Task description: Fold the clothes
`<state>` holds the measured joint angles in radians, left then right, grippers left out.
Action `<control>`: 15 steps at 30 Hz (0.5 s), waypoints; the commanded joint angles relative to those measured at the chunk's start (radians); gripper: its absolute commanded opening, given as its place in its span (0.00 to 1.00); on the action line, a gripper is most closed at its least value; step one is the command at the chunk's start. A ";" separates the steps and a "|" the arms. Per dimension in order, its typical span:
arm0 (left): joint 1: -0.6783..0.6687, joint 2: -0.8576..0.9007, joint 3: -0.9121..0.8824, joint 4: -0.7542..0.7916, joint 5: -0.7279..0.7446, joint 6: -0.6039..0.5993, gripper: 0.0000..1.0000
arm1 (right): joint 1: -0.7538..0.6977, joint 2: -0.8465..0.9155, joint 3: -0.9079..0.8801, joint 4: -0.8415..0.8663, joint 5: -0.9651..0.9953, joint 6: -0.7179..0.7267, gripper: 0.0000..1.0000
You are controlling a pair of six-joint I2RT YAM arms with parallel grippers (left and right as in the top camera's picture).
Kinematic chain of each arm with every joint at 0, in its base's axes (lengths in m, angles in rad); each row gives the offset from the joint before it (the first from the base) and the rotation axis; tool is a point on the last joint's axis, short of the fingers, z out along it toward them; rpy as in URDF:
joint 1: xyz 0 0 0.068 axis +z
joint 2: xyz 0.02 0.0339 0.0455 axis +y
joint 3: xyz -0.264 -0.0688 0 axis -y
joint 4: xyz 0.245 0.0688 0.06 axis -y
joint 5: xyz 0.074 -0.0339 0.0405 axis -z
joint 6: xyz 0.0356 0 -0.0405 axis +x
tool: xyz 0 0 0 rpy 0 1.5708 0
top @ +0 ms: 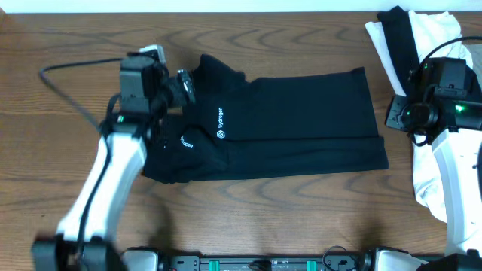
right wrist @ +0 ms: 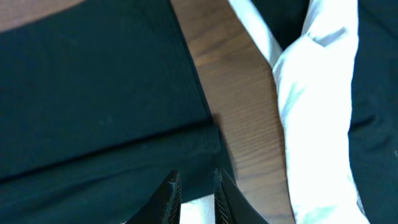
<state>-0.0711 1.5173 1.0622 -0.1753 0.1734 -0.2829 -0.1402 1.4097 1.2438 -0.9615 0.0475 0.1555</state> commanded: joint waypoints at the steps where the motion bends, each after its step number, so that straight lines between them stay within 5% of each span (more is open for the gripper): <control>1: 0.050 0.167 0.113 0.003 0.092 0.044 0.87 | -0.003 0.008 0.000 -0.021 -0.014 -0.015 0.17; 8: 0.101 0.505 0.434 -0.105 0.209 0.059 0.87 | -0.003 0.008 0.000 -0.064 -0.014 -0.015 0.16; 15: 0.095 0.658 0.515 -0.132 0.269 0.069 0.84 | -0.003 0.008 0.000 -0.064 -0.014 -0.014 0.16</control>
<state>0.0299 2.1361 1.5570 -0.2962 0.3866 -0.2348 -0.1402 1.4128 1.2430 -1.0245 0.0368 0.1509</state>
